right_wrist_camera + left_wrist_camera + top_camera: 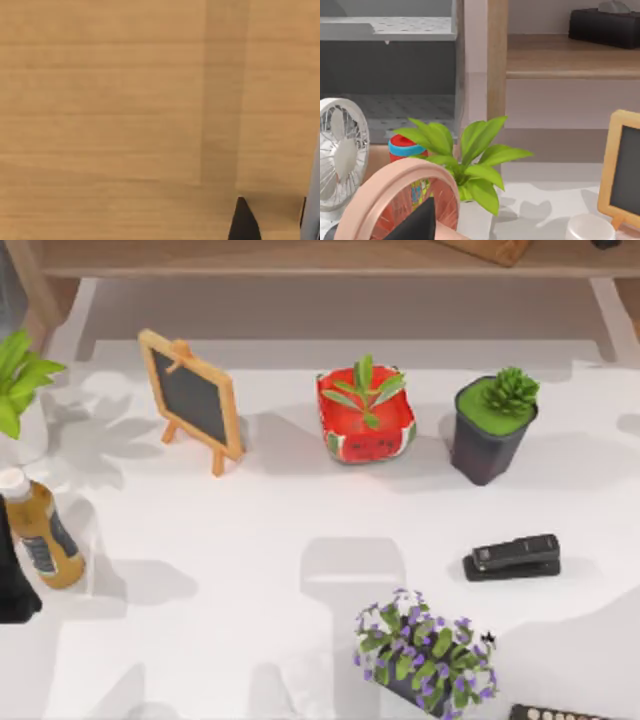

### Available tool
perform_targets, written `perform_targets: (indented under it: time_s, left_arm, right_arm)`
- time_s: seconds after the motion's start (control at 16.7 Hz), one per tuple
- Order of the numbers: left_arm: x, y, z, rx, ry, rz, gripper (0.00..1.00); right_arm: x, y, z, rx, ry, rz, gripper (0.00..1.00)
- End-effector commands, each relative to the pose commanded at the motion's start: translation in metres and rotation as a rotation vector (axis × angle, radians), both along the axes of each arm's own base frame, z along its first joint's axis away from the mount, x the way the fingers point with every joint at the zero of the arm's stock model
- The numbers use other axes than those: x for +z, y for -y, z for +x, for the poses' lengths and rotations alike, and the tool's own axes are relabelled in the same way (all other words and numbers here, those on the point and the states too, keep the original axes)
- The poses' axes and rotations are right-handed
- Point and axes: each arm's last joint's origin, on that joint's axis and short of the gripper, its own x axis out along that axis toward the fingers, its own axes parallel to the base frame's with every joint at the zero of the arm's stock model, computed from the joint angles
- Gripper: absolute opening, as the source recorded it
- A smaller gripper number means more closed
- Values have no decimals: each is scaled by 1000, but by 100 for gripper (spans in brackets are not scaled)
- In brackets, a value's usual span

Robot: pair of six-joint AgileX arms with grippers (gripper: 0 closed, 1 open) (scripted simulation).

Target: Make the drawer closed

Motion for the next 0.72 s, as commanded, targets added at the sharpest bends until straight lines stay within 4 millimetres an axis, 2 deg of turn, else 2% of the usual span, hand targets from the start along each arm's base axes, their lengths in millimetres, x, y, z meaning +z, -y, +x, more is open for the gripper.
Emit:
perform_targets:
  time_s: [0.36, 0.72]
  left_arm:
    - [0, 0, 0, 0, 0, 0, 100]
    - [0, 0, 0, 0, 0, 0, 100]
  right_arm:
    - [0, 0, 0, 0, 0, 0, 98]
    - [0, 0, 0, 0, 0, 0, 100]
